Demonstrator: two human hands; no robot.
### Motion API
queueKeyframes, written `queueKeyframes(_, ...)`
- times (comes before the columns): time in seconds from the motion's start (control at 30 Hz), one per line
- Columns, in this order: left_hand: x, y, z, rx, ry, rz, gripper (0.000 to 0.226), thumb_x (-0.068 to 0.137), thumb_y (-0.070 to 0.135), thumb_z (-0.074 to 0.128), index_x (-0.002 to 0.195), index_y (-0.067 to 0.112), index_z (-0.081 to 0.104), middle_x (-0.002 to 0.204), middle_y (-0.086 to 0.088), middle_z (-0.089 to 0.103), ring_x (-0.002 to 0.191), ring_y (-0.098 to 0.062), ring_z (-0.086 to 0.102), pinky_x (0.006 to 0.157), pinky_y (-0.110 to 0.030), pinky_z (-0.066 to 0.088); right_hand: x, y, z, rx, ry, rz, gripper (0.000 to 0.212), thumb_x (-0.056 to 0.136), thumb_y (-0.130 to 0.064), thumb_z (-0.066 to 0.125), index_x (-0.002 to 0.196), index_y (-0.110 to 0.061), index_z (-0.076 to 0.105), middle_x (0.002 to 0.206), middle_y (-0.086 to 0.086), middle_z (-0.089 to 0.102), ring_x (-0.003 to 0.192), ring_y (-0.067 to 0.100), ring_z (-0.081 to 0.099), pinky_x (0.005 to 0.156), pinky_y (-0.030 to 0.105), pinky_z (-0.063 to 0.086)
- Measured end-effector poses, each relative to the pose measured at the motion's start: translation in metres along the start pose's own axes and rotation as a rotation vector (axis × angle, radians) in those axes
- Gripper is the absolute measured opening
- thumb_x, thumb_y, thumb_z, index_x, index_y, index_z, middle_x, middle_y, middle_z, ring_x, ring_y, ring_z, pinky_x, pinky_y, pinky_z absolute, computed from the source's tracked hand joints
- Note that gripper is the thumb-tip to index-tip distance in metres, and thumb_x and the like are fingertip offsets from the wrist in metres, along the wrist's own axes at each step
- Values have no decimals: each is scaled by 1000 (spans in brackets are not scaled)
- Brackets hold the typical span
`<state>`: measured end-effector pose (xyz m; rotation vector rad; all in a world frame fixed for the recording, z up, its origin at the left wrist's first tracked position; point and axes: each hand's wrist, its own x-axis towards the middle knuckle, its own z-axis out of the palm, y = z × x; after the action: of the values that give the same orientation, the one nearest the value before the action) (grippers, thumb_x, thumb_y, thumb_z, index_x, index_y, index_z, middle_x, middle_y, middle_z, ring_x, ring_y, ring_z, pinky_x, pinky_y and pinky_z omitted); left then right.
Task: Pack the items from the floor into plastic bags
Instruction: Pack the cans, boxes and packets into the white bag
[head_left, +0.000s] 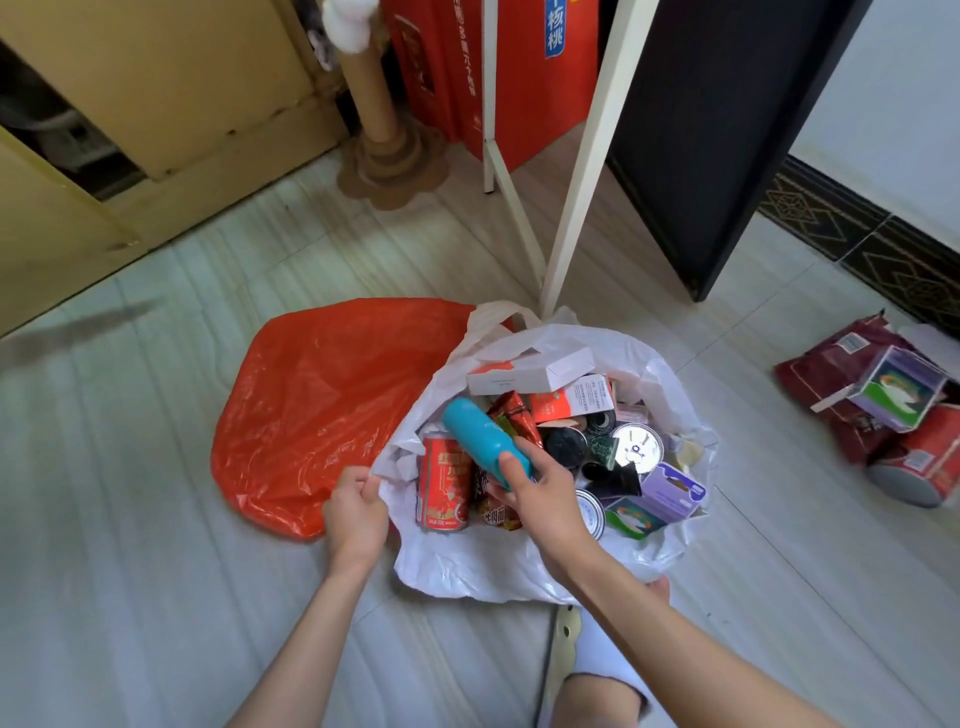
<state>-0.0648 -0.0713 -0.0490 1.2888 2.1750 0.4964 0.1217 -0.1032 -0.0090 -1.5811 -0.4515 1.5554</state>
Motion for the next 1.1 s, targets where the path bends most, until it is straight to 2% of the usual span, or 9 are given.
queueKeyframes(0.23,-2,31,-24,-113,28,172,12,86,4,51,80,14,56,79,-8,64,78,-29,58,68,-35,43,9,-4,1,-304,-60,3,54,88,-16,55,139,-23,37,124,13,57,104,24,61,98,42,48)
queueKeyframes(0.43,3,29,-19,-117,-88,157,16,88,10,53,76,21,55,76,-9,67,71,-32,65,71,-46,54,4,-6,-13,-525,-134,-120,51,92,-15,50,140,-14,34,126,0,54,108,13,56,94,21,41)
queueKeyframes(0.53,3,15,-11,-143,-146,56,19,88,13,55,73,24,52,76,-11,65,71,-33,66,72,-51,54,-8,4,-23,-710,-111,-251,43,91,-13,50,134,-11,44,128,4,55,116,18,54,96,23,41)
queueKeyframes(0.63,-9,8,-9,-168,-116,49,4,90,15,56,85,15,56,78,-7,62,77,-31,62,74,-40,50,-25,20,-43,-885,-79,-394,33,91,-11,49,124,-11,54,124,5,55,116,19,52,90,9,33)
queueKeyframes(0.7,-21,0,-6,-194,-124,22,12,90,14,57,99,7,56,84,-8,60,81,-27,58,73,-33,44,-36,32,-59,-982,-48,-432,27,92,-13,47,117,-14,58,119,-2,54,113,12,48,81,-4,26)
queueKeyframes(0.73,-26,-6,-4,-213,-149,-16,17,89,14,58,103,6,55,88,-10,61,84,-27,59,75,-33,45,-40,38,-67,-1016,-15,-447,26,91,-16,47,113,-16,59,115,-4,55,110,11,49,82,-1,28)
queueKeyframes(0.83,-40,-29,4,-186,-235,-191,26,85,18,63,106,4,57,94,-15,67,89,-30,62,80,-36,46,-42,58,-89,-1179,25,-395,28,79,-27,53,105,-21,62,106,-1,62,100,24,59,74,40,52)
queueKeyframes(0.93,-55,-43,10,-158,-297,-311,24,83,14,65,103,2,61,88,-16,67,78,-27,61,81,-38,49,-38,63,-103,-1436,-4,-388,38,59,-23,79,95,-18,68,93,1,68,84,26,67,66,39,54)
queueKeyframes(1.1,-68,-31,3,-233,-202,-268,10,87,10,59,78,11,62,72,-10,65,66,-25,60,81,-41,52,-31,54,-103,-1553,-13,-314,32,90,-26,49,119,-15,55,120,7,55,122,27,45,93,36,36)
